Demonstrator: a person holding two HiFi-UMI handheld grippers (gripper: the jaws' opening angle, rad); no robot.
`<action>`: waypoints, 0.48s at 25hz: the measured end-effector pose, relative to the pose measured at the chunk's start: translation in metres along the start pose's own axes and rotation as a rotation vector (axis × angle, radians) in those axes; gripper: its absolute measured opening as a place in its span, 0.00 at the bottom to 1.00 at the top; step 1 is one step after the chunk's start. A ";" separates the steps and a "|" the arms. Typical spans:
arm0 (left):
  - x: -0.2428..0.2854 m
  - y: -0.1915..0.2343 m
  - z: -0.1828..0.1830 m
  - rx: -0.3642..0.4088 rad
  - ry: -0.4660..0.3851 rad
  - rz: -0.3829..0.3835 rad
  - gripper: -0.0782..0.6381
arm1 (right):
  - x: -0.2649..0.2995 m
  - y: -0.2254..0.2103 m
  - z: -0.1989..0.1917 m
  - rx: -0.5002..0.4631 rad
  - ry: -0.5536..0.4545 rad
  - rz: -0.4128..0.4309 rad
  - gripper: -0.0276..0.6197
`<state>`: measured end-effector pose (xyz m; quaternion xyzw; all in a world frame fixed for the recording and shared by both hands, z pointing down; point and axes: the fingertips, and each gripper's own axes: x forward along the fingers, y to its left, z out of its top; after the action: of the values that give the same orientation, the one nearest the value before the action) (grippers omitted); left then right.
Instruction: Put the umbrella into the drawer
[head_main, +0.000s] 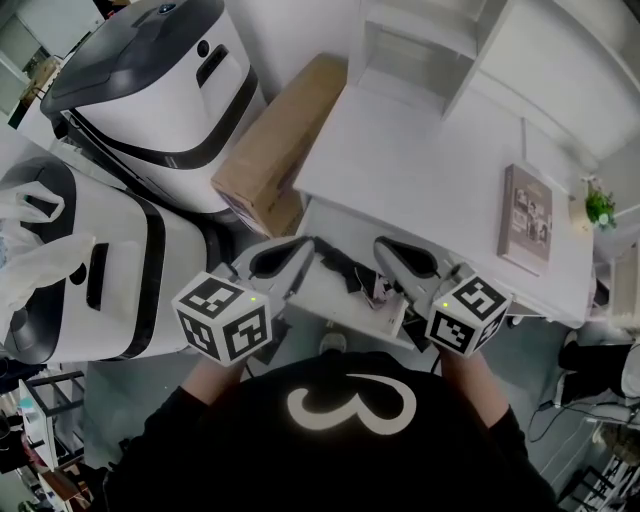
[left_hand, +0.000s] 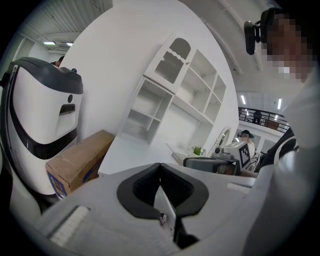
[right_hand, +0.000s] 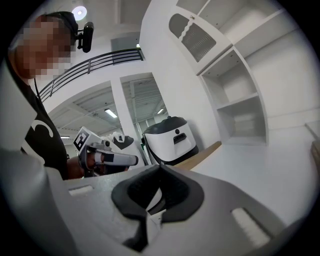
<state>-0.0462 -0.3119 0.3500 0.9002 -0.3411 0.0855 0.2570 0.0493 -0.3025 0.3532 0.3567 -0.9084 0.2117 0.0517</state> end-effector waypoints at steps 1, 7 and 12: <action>0.001 -0.001 -0.001 0.000 0.004 -0.002 0.12 | -0.001 0.000 -0.001 0.002 0.002 -0.003 0.05; 0.006 -0.006 -0.004 0.009 0.014 -0.012 0.12 | -0.007 -0.002 -0.004 0.005 0.009 -0.016 0.05; 0.010 -0.007 -0.009 0.010 0.021 -0.015 0.12 | -0.009 -0.004 -0.010 -0.002 0.019 -0.019 0.05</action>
<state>-0.0339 -0.3081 0.3581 0.9030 -0.3311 0.0949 0.2568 0.0577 -0.2953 0.3609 0.3634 -0.9047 0.2136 0.0626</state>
